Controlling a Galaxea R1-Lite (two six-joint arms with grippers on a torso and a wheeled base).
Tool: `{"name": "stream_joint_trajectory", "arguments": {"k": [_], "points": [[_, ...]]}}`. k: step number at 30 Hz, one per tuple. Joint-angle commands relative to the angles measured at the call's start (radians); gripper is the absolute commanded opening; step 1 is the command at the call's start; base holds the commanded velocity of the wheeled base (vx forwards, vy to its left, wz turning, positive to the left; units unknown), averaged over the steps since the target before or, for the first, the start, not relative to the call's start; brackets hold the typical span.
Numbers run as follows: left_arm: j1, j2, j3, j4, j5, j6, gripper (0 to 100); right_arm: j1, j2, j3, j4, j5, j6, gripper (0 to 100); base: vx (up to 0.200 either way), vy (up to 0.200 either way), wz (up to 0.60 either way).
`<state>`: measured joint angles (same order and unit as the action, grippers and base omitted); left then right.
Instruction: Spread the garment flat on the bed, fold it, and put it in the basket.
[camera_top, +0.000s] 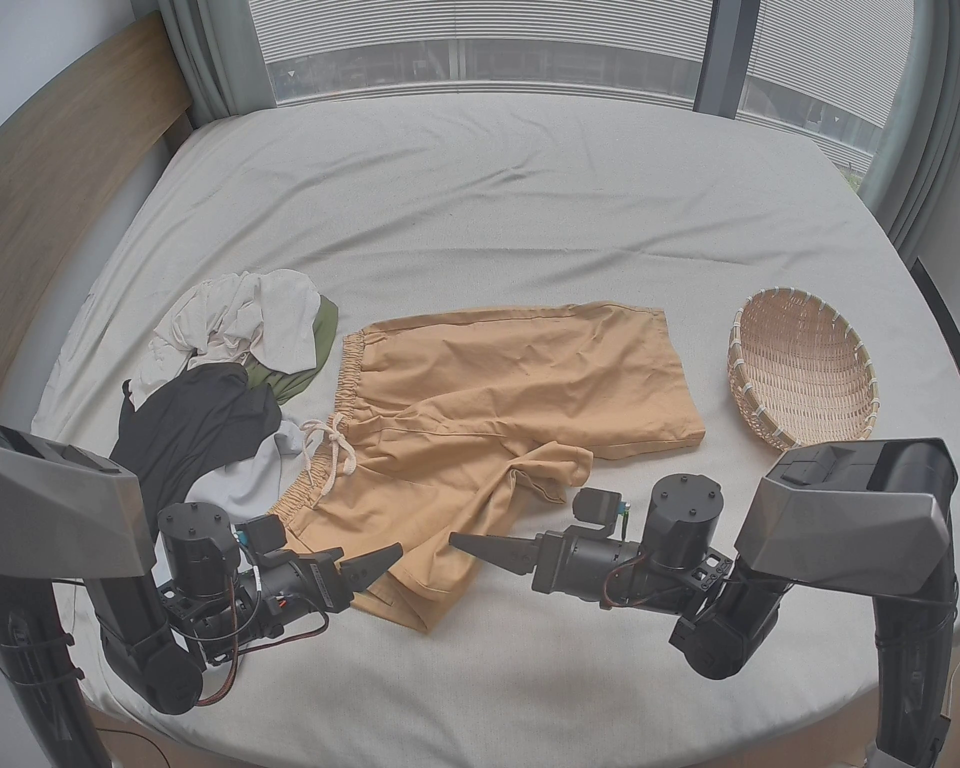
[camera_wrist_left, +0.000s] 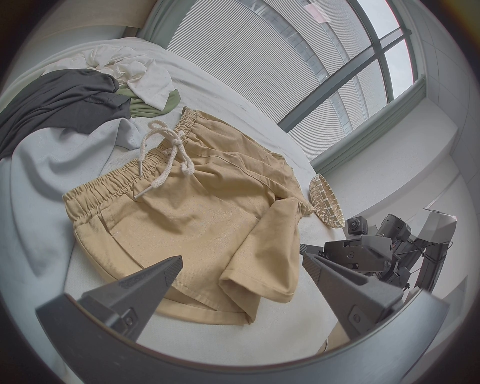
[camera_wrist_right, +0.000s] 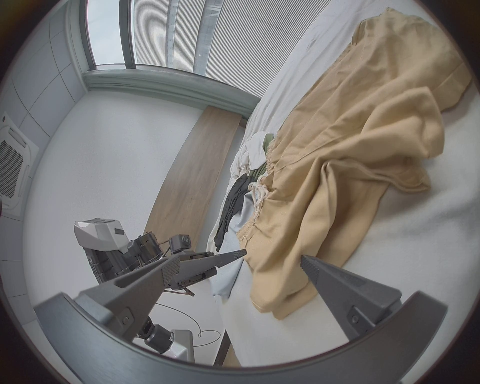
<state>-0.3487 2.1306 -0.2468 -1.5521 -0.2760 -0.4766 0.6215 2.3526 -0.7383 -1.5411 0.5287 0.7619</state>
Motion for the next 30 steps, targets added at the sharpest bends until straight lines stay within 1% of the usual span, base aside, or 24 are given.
{"name": "stream_joint_trajectory", "arguments": {"k": [1, 3, 6, 8, 12, 13, 14, 16, 17, 18, 21, 23, 27, 30], "points": [[0.002, -0.003, 0.001, 0.000, 0.000, 0.000, 100, -0.065, -0.044, 0.045, 0.001, -0.007, -0.026, 100, 0.000, 0.000, 0.00], [0.002, -0.001, 0.004, 0.000, 0.000, 0.000, 100, -0.132, -0.039, 0.071, 0.001, -0.019, -0.082, 100, 0.000, 0.000, 0.00], [0.005, -0.001, 0.006, 0.000, 0.000, 0.000, 100, -0.164, -0.032, 0.086, 0.001, -0.050, -0.090, 100, 0.000, 0.000, 0.00], [0.005, -0.001, 0.006, 0.000, 0.000, 0.000, 100, -0.172, -0.030, 0.091, 0.002, -0.065, -0.088, 100, 0.000, 0.000, 0.00], [0.008, 0.000, 0.004, 0.000, 0.001, 0.000, 100, -0.160, -0.027, 0.089, 0.013, -0.127, -0.081, 100, 0.000, 0.000, 0.00], [0.008, 0.000, 0.004, 0.000, 0.001, 0.000, 100, -0.154, -0.016, 0.085, 0.015, -0.141, -0.067, 100, 0.000, 0.000, 0.00], [0.008, 0.000, 0.004, 0.000, 0.001, 0.000, 100, -0.154, -0.016, 0.085, 0.015, -0.141, -0.067, 100, 0.000, 0.000, 0.00], [0.008, 0.000, 0.004, 0.000, 0.001, 0.000, 100, -0.137, 0.011, 0.057, 0.018, -0.156, 0.007, 100, 0.000, 0.000, 0.00], [0.008, 0.000, 0.004, 0.000, 0.001, 0.000, 100, -0.137, 0.011, 0.056, 0.018, -0.156, 0.010, 100, 0.000, 0.000, 0.00], [0.008, 0.000, 0.004, 0.000, 0.001, 0.000, 100, -0.137, 0.017, 0.040, 0.021, -0.161, 0.039, 100, 0.000, 0.000, 0.00], [0.008, 0.000, 0.004, 0.000, 0.001, 0.000, 100, -0.140, 0.021, 0.014, 0.047, -0.162, 0.076, 100, 0.000, 0.000, 0.00], [0.008, 0.000, 0.003, 0.000, 0.001, 0.000, 100, -0.144, 0.021, -0.003, 0.064, -0.162, 0.091, 100, 0.000, 0.000, 0.00], [0.007, -0.001, 0.003, 0.000, 0.008, 0.000, 100, -0.155, 0.036, -0.009, 0.064, -0.164, 0.091, 100, 0.000, 0.000, 0.00], [0.007, -0.001, 0.004, 0.000, 0.012, 0.000, 100, -0.160, 0.056, -0.024, 0.065, -0.184, 0.089, 100, 0.000, 0.000, 0.00]]}}
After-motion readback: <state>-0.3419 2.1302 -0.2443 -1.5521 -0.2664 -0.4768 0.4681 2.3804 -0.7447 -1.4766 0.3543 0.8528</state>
